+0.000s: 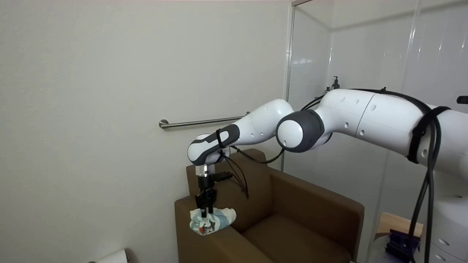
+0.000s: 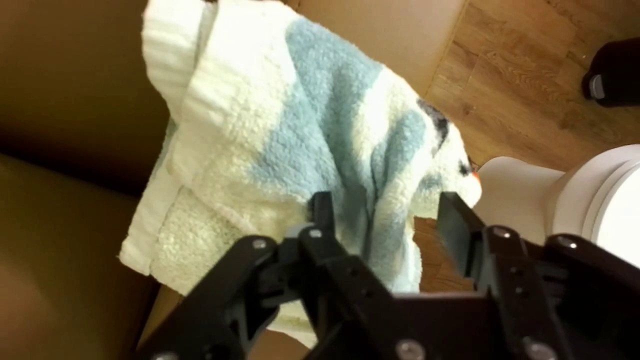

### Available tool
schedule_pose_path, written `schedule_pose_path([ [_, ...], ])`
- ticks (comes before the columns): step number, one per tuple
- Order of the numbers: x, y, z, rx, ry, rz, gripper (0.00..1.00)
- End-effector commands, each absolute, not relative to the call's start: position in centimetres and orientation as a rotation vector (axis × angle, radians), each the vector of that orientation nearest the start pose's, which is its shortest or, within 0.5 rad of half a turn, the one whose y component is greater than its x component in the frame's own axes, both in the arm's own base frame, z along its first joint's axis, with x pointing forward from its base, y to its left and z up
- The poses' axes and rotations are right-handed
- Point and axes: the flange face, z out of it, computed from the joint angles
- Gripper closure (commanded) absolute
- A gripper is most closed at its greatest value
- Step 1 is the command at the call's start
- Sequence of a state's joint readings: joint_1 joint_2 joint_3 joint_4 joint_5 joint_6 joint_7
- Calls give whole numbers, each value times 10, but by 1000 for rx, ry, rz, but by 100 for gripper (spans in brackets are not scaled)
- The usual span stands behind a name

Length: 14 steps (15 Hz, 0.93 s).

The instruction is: Use the towel to wipe the arm rest

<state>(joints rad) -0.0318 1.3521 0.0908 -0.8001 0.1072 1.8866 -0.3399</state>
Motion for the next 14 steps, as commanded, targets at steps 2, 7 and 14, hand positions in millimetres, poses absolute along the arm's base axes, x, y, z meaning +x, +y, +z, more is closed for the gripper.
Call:
schedule_pose_path([
  [2, 757, 33, 85, -2866, -453, 368, 6],
  [7, 767, 48, 129, -2936, -449, 370, 0],
  [14, 773, 44, 138, -2979, -426, 344, 0],
])
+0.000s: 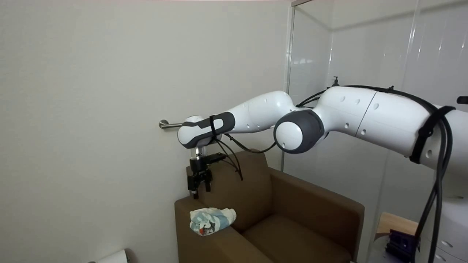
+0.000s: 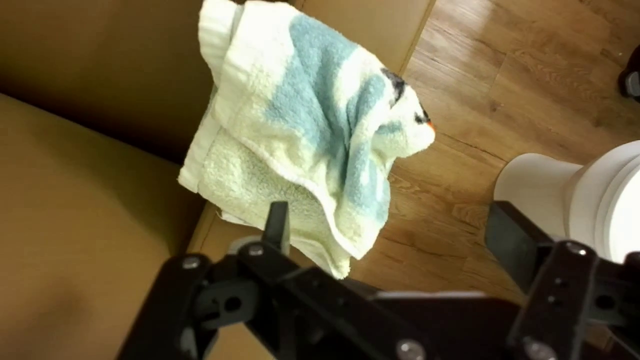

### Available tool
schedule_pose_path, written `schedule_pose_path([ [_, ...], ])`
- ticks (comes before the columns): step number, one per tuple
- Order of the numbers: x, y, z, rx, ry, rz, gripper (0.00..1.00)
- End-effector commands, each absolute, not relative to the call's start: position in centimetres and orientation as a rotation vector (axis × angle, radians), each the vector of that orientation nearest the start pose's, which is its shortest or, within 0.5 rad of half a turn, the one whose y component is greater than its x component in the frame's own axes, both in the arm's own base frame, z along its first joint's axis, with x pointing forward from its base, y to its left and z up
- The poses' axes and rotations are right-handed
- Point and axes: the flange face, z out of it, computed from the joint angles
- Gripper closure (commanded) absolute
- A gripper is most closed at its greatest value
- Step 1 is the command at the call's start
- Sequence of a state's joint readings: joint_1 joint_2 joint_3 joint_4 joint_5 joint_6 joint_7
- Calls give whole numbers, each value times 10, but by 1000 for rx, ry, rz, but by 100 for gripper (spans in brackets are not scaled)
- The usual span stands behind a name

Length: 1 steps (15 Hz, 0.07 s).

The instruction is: Use the towel to wipe the arm rest

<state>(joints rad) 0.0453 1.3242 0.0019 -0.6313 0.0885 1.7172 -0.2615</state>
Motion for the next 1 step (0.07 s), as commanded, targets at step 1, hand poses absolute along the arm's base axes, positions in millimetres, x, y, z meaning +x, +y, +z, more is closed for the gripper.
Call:
schedule_pose_path([
  [1, 772, 45, 137, -2979, -427, 346, 0],
])
